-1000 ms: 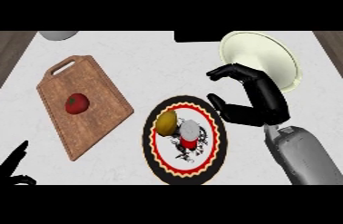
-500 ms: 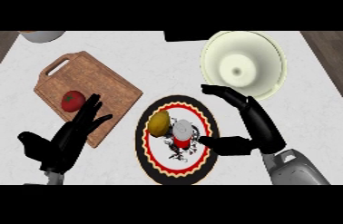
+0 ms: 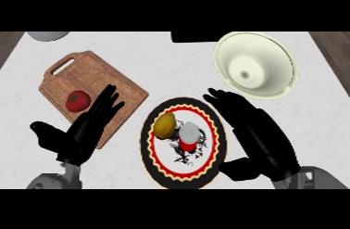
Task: Pick the can from the plate and place it in the bowl
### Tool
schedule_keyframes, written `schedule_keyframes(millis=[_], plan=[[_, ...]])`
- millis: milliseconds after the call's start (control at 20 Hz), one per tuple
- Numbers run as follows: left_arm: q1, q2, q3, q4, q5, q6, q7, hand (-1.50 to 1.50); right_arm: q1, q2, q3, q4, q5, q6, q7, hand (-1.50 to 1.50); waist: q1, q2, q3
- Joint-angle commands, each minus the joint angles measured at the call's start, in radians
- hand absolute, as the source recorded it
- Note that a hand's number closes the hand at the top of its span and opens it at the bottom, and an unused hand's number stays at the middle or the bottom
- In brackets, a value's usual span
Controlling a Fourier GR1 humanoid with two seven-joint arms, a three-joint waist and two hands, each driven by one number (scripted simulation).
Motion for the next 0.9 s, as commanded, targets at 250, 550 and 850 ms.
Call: schedule_keyframes(millis=[250, 550, 850], plan=[[-0.019, -0.054, -0.047, -0.030, -0.034, 0.030, 0.020, 0.00, -0.192, 0.228, 0.102, -0.084, -0.017, 0.375, 0.654, -1.50, 0.049, 0.010, 0.003], [-0.074, -0.050, -0.017, 0.041, -0.024, -0.011, 0.016, 0.00, -0.230, 0.334, 0.088, 0.017, -0.047, 0.435, 0.793, -1.50, 0.038, 0.014, 0.004], [-0.038, -0.054, -0.022, -0.009, -0.046, 0.010, 0.019, 0.00, -0.232, 0.364, 0.085, 0.131, -0.039, 0.457, 0.809, -1.50, 0.045, 0.013, 0.005]])
